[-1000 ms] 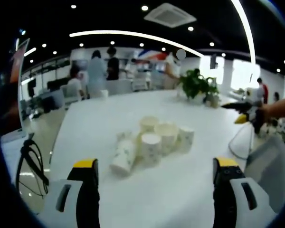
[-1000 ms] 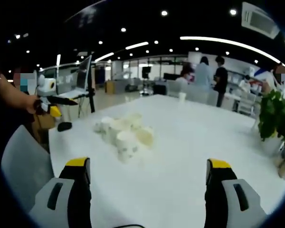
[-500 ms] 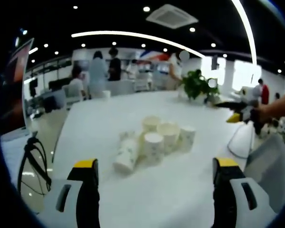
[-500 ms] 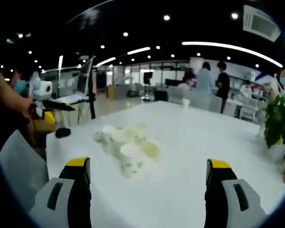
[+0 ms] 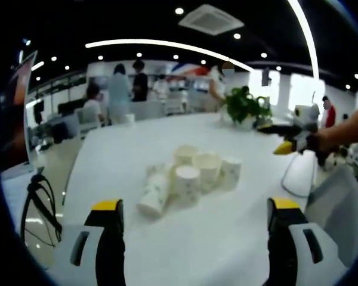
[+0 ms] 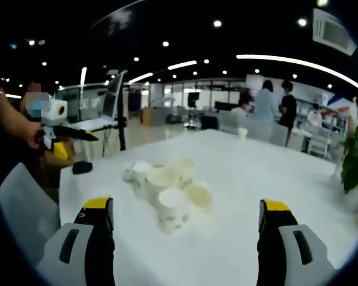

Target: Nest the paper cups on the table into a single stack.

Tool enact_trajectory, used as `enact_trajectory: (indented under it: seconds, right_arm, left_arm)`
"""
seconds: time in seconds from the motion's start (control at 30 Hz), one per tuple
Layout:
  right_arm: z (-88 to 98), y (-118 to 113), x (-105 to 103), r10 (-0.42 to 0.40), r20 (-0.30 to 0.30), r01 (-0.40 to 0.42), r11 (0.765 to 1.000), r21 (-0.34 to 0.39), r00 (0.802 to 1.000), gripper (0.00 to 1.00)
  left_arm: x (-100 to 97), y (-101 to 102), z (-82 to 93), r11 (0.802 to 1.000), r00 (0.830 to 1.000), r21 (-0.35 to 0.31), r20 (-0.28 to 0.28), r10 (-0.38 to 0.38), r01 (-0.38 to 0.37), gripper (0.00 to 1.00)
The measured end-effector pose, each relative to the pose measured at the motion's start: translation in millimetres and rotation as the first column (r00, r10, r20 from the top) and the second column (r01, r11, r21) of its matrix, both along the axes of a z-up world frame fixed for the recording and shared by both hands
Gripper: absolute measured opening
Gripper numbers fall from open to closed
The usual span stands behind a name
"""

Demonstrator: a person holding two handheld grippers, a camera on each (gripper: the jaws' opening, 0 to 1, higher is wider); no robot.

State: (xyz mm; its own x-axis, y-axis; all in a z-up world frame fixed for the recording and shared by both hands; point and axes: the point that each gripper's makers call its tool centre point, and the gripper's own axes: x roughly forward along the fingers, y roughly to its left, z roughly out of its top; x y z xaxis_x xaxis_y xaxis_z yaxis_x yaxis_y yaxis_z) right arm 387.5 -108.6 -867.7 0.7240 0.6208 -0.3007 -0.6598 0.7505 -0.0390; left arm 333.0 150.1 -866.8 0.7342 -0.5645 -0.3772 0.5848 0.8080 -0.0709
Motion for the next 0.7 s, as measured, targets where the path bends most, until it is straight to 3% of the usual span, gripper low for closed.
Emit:
enact_trajectory:
  seconds: [0.3,0.47,0.7]
  right_arm:
    - [-7.5,5.7,7.3,0.002,-0.006,-0.002,1.0,0.023,1.0,1.0]
    - [-1.4,14.0,11.1,0.012,0.042,-0.016,0.997,0.075,0.999,1.0]
    - [-10.0,23.1,19.0,0.013,0.036,-0.016,0.995,0.094,0.999,1.0]
  left_arm:
    - [-1.1,-1.2,-0.9,1.0,1.0,0.002,-0.002,0.01,-0.01,0.98]
    - [-2.9,-1.5,1.0,1.0,1.0,0.012,-0.001,0.005,-0.005,0.98]
    - [-3.7,0.8,-1.3,1.0,1.0,0.013,-0.01,0.015,-0.015,0.98]
